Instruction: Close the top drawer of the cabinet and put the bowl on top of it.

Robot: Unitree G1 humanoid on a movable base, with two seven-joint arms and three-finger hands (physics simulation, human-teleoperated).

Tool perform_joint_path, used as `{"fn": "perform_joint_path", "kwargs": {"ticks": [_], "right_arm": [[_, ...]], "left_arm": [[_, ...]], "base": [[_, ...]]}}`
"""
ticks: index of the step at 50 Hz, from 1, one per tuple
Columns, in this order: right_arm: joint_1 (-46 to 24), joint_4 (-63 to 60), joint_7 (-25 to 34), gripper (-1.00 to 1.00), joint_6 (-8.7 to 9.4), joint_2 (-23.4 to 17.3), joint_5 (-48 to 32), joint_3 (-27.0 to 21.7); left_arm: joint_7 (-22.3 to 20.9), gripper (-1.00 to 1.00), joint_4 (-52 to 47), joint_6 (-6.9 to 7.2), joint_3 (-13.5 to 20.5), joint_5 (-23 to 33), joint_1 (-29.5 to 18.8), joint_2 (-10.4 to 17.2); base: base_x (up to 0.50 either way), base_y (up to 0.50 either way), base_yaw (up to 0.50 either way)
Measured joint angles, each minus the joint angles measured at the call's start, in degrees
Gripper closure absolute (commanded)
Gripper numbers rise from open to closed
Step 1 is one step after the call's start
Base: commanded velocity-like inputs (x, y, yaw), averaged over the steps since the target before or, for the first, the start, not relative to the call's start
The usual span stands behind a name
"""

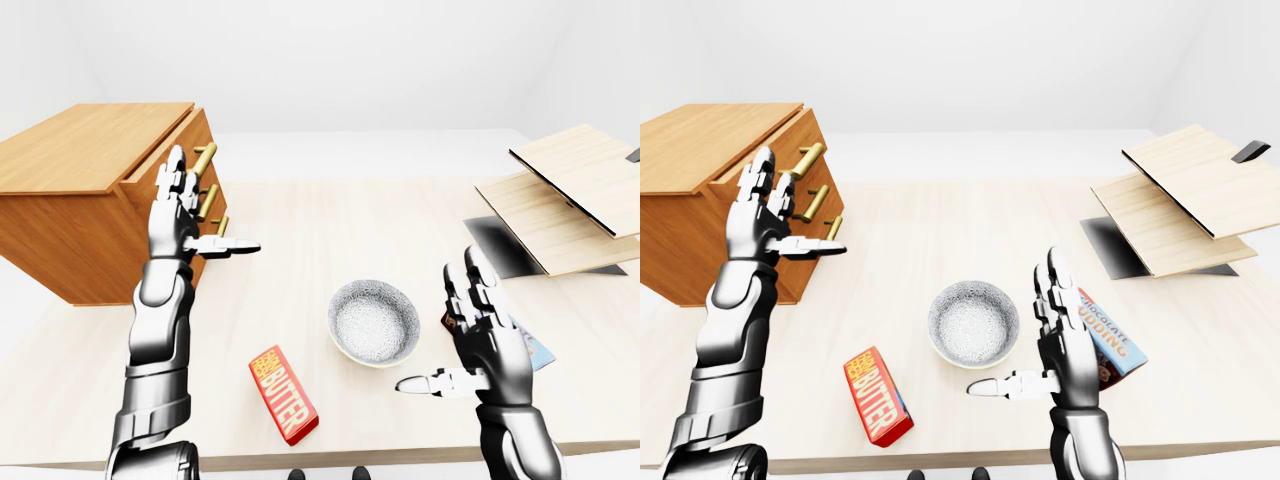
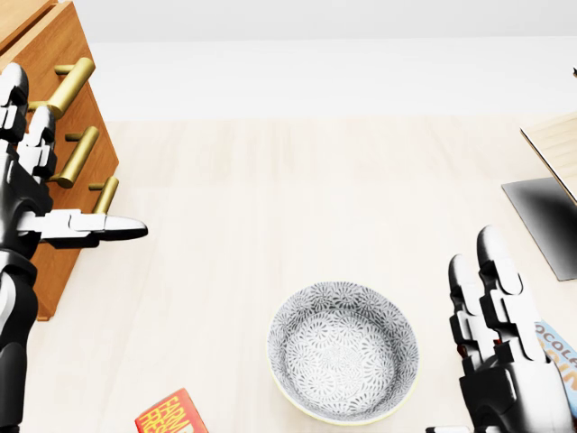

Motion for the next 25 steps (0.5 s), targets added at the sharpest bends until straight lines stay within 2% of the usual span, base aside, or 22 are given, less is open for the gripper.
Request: {"fn": "perform_joint_path", "kwargs": {"ticks": [25], "right_arm": [[-0.9, 1.8, -1.1, -1.00, 0.00, -0.6, -0.9, 1.1]], "left_arm": [[0.8, -1.00, 18.1, 0.00, 0.6, -3.2, -5.9, 3.2]], "base": [[0.00, 0.00, 0.00]]}}
